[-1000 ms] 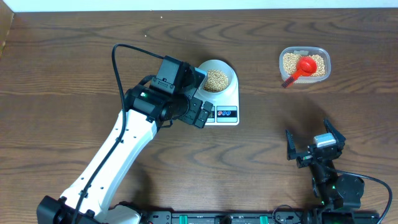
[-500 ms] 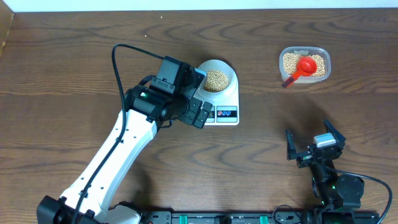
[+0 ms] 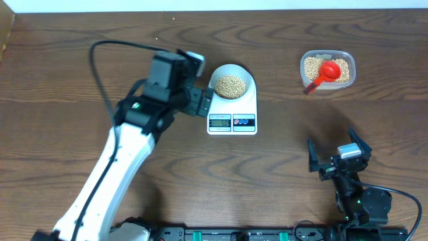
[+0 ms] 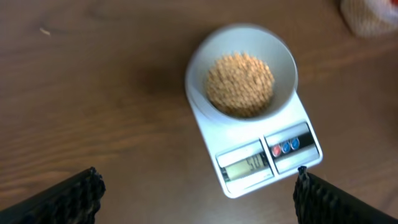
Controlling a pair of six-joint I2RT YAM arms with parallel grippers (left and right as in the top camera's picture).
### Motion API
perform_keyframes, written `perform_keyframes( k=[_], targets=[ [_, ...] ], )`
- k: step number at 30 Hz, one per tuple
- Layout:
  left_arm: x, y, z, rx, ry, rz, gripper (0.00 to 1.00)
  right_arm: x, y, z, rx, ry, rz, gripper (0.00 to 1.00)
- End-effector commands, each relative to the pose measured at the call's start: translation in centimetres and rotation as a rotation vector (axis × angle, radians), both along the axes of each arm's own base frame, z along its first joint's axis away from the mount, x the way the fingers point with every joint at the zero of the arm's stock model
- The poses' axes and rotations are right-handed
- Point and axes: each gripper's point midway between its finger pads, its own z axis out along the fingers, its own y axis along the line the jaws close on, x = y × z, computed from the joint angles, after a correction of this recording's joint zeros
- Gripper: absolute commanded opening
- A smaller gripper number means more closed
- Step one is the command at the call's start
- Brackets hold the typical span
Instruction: Scoop item into bowl and weigh 50g on scale
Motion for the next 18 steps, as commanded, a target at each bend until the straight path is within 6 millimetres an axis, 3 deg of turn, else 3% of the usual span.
perform_keyframes(
  k=[1, 5, 10, 18],
  targets=[
    [-0.1, 1.7, 1.9, -0.048, -0.113, 0.025, 0.99, 0.0, 0.0, -0.1, -0.008, -0.007, -0.003, 0.99],
    [-0.4, 3.2, 3.3, -0.130, -0.277, 0.044, 0.99, 0.0, 0.0, -0.1, -0.008, -0.007, -0.004, 0.99],
    [-2.6, 5.9, 3.5, -0.156, -0.430, 0.104, 0.99, 0.0, 0.0, -0.1, -0.008, -0.007, -0.004, 0.99],
    [-6.9, 10.0, 1.4, -0.150, -0.553, 0.209, 0.99, 0.0, 0.0, -0.1, -0.008, -0.007, -0.003, 0.99]
  ],
)
